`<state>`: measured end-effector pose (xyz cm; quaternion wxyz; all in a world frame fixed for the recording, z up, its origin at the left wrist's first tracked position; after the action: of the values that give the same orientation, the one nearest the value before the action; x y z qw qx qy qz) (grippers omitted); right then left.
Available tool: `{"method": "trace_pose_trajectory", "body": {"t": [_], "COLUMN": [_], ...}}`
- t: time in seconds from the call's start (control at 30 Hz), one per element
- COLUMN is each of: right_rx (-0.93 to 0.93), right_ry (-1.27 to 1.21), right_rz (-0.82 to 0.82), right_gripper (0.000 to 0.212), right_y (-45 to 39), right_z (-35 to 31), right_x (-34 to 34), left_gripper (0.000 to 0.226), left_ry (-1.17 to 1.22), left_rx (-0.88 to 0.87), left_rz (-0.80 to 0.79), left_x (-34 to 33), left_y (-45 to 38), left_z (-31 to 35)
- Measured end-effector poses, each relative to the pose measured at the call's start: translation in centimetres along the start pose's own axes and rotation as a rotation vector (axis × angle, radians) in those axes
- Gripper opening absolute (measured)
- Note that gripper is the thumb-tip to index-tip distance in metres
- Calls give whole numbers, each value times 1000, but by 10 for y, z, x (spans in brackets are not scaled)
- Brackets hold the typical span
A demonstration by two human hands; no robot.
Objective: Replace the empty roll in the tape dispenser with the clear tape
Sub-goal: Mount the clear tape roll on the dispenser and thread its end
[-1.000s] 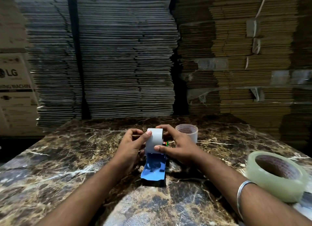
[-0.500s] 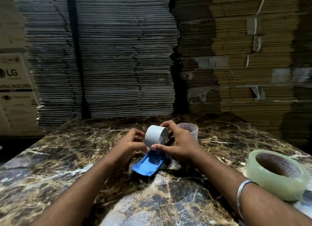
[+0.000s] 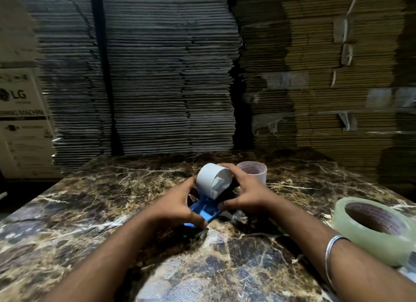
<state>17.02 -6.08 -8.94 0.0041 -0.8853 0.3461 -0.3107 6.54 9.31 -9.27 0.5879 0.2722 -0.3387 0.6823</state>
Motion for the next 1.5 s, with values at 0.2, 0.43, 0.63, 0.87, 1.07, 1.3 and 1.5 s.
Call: {"method": "trace_pose_trajectory", "body": {"t": [0.2, 0.43, 0.63, 0.87, 1.07, 1.3, 1.5], "right_rx": [-28, -31, -37, -33, -24, -19, 73], "right_ry": [-27, -65, -95, -86, -88, -103, -124], "right_rz": [-46, -26, -5, -33, -38, -56, 180], "right_gripper": [100, 89, 87, 89, 87, 83, 67], "right_y": [0, 4, 4, 5, 4, 5, 4], "right_z": [3, 0, 5, 2, 6, 5, -11], "right_x": [0, 1, 3, 8, 8, 6, 19], "left_gripper": [76, 88, 66, 55, 59, 67, 96], "left_ry": [7, -305, -230, -167, -194, -139, 135], "left_rx": [26, 50, 48, 41, 55, 90, 110], "left_rz": [-42, -15, 30, 54, 50, 12, 172], "left_x": [5, 22, 27, 27, 29, 26, 28], "left_y": [2, 6, 9, 9, 9, 9, 8], "left_z": [-6, -11, -13, -13, -16, -19, -24]}}
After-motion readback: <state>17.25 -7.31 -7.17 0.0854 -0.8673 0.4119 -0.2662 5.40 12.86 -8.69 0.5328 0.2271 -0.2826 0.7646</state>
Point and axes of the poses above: each hand's wrist, its own y-axis away from the middle knuckle, its own x-axis out of the back of the hand, z = x × y, the point moved 5 cm from there along -y, towards the middle knuckle, and after that the axes turned 4 degrees about -y, right-handed, at the moved point
